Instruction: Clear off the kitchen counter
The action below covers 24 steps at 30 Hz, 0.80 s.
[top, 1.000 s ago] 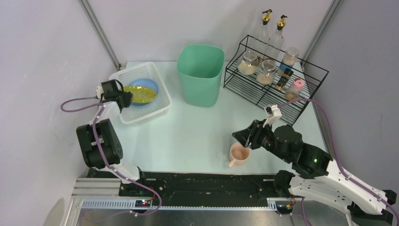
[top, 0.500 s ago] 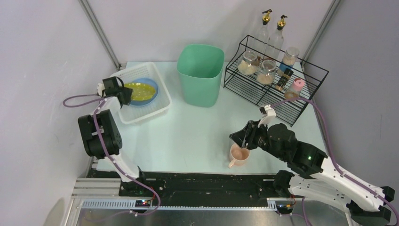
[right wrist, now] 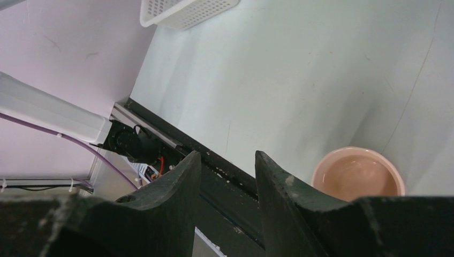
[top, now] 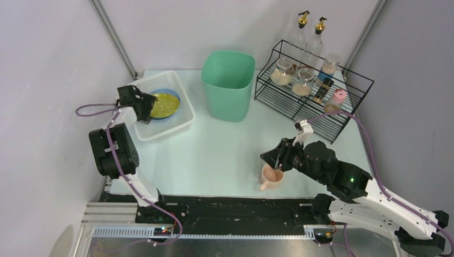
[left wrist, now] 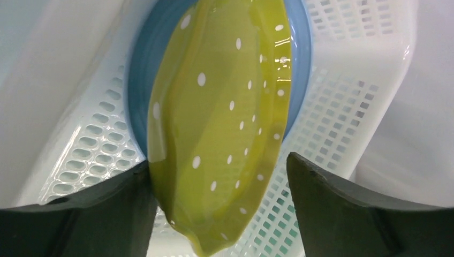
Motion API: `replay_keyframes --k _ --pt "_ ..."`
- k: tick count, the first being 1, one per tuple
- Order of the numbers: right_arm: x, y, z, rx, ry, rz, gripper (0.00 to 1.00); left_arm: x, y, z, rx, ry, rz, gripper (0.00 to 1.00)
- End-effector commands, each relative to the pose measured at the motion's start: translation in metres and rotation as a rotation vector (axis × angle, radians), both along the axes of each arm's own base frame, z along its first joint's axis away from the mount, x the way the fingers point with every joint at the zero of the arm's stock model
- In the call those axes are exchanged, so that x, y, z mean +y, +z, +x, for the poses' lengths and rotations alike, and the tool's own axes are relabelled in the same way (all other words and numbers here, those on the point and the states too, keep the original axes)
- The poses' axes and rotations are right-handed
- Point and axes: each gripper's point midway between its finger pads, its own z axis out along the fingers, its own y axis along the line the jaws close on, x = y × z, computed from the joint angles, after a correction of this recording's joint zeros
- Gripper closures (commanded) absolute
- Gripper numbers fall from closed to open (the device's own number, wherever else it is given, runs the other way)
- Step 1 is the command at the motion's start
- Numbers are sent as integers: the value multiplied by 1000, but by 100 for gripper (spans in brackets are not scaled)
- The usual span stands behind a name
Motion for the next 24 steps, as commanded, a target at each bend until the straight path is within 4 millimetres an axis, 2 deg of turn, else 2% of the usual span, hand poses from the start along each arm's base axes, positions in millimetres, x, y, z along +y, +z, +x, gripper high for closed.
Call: replay_keyframes --k 1,2,4,6,7,8,12,17,24 --pt "6 9 -1 -8 6 44 54 -14 19 9 -2 -98 -26 6" --pt "6 9 -3 -8 10 45 54 -18 17 7 18 -119 -25 2" --pt "7 9 -5 -5 12 48 54 -22 18 13 46 -161 -23 1" --pt "6 7 -6 1 10 45 54 -24 8 18 102 -196 -31 0" --pt "6 7 -7 2 11 47 54 -23 12 20 116 -208 -20 0" --pt "6 6 -8 5 11 46 54 -21 5 20 144 -208 -16 0" --pt "5 6 -11 7 12 50 54 -17 1 20 199 -229 3 0" --pt "4 7 -12 4 6 53 54 -22 -7 8 252 -269 -13 0" --pt "5 8 -14 1 17 52 54 -22 -2 -11 279 -308 26 0"
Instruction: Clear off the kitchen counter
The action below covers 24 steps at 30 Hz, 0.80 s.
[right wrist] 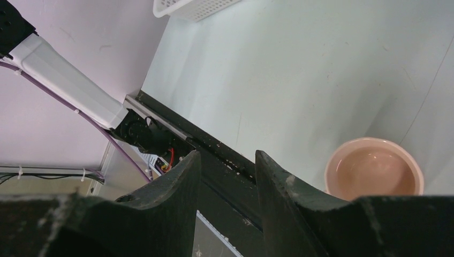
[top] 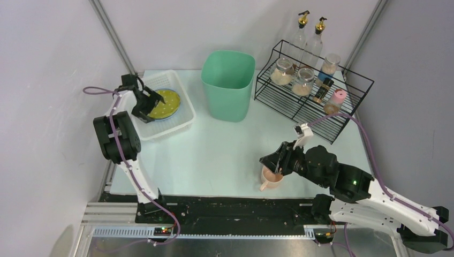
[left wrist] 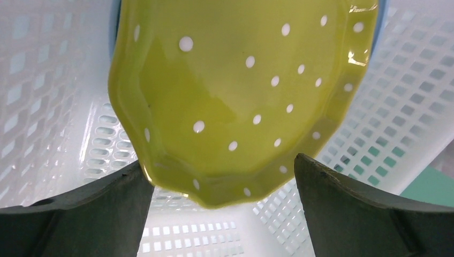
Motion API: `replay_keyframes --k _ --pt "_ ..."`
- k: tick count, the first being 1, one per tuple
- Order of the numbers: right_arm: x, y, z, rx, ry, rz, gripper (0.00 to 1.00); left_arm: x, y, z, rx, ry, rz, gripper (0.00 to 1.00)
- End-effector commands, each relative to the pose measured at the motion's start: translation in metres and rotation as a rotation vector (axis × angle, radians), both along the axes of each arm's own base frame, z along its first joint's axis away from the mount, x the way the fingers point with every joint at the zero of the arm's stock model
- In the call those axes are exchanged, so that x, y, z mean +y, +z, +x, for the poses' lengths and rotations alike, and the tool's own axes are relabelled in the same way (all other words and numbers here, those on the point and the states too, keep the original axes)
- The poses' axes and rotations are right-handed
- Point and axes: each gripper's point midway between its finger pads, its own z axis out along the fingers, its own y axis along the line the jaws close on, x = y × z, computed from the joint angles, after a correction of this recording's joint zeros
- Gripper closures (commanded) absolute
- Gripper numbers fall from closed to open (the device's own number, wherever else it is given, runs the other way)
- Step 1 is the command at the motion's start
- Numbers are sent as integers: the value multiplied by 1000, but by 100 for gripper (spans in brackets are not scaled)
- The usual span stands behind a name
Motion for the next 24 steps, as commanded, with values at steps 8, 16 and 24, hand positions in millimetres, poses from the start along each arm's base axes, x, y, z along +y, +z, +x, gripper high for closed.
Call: replay_keyframes --k 8,16,24 --pt "1 5 -1 -6 -3 23 54 3 34 -15 -14 -90 36 0" --pt "-15 -2 2 -27 -43 -34 53 -19 74 -17 -125 -197 -11 0" --pt "-38 -26 17 -6 -160 -154 47 -30 135 -37 -267 -254 65 0"
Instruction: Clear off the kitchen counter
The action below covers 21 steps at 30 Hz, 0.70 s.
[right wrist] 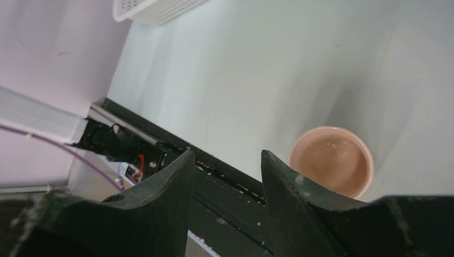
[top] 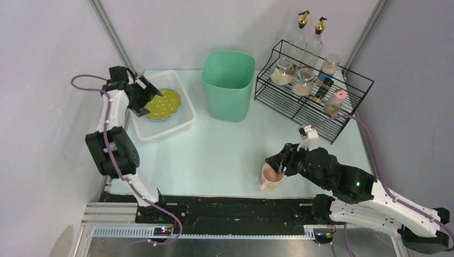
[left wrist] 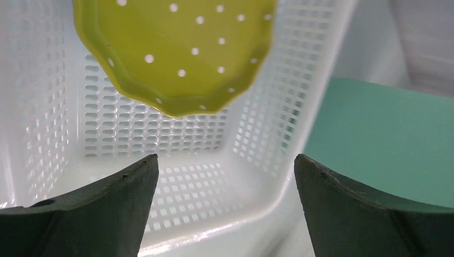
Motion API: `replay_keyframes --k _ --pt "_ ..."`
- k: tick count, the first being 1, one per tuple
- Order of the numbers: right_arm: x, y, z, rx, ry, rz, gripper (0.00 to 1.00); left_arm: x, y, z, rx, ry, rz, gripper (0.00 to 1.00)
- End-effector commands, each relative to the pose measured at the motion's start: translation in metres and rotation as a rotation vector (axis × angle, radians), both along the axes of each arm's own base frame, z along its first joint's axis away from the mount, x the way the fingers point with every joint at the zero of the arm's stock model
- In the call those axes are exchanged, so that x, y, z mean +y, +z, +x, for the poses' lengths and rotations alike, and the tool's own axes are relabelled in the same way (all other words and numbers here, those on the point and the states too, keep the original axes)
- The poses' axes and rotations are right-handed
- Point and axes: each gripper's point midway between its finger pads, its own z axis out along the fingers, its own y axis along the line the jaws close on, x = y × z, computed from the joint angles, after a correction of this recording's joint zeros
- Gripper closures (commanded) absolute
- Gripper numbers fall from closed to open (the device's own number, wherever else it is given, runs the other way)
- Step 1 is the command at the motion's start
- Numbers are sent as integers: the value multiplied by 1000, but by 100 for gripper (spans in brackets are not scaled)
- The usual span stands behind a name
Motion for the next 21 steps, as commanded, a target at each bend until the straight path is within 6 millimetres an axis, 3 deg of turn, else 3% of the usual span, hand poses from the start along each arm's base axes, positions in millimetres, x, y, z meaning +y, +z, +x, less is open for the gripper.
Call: replay_keyframes --k 1,4,7,11,15,20,21 --pt "-18 -17 13 10 -95 -97 46 -14 64 -14 -163 -75 52 0" --pt "-19 -37 15 70 -92 -167 45 -30 89 -27 -230 -119 80 0" --pt "-16 -52 16 124 -88 -212 45 -61 110 -42 -298 -221 82 0" --pt "-12 -72 14 184 -80 -270 44 -97 125 -66 -358 -334 124 0" --pt "-5 -92 12 229 -67 -295 44 -128 124 -98 -386 -429 172 0" --pt "2 -113 14 272 -73 -336 44 -145 106 -136 -403 -495 212 0" --pt "4 -117 15 281 -74 -347 44 -150 112 -146 -440 -514 222 0"
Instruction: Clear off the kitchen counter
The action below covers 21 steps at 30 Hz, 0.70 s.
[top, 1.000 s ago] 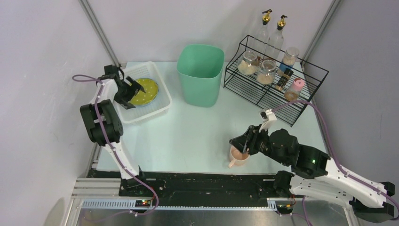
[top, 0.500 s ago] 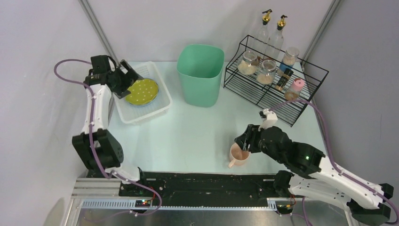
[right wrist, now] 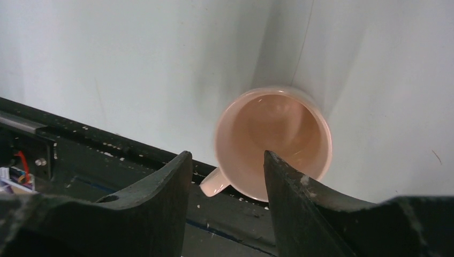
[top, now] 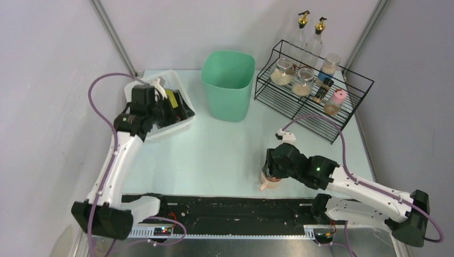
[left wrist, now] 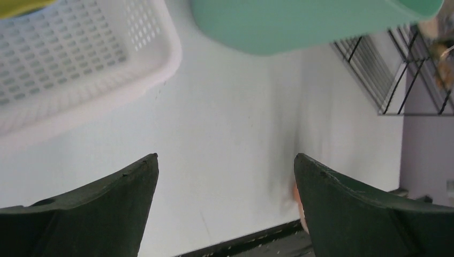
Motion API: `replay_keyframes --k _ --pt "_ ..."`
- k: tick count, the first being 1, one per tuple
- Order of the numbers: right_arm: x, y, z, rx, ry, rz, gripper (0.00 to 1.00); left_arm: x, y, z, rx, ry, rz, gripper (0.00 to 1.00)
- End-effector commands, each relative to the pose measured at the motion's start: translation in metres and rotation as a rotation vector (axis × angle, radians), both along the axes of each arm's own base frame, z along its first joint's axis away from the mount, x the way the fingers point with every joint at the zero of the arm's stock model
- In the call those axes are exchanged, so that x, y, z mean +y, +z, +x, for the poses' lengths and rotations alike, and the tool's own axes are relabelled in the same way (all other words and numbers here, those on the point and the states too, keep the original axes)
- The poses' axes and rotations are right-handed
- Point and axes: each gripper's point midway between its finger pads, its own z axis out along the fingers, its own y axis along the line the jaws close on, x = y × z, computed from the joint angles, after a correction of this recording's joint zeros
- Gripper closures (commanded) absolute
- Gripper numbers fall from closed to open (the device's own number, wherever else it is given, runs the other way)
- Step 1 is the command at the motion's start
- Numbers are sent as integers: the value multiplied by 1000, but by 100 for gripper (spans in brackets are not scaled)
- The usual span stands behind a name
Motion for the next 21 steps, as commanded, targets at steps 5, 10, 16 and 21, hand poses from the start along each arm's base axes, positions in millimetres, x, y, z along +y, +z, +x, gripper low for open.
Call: replay_keyframes --k 5,10,16,21 --pt "18 -19 11 39 -28 -15 43 -1 4 -57 -183 -57 106 0" --pt "26 -37 15 71 -34 -53 43 0 -14 -80 -204 -55 81 0" --pt "31 -55 20 107 -48 -86 43 3 -21 -97 -280 -50 50 0" --pt "30 -65 22 128 -57 -143 45 5 -42 -99 -265 -46 59 0"
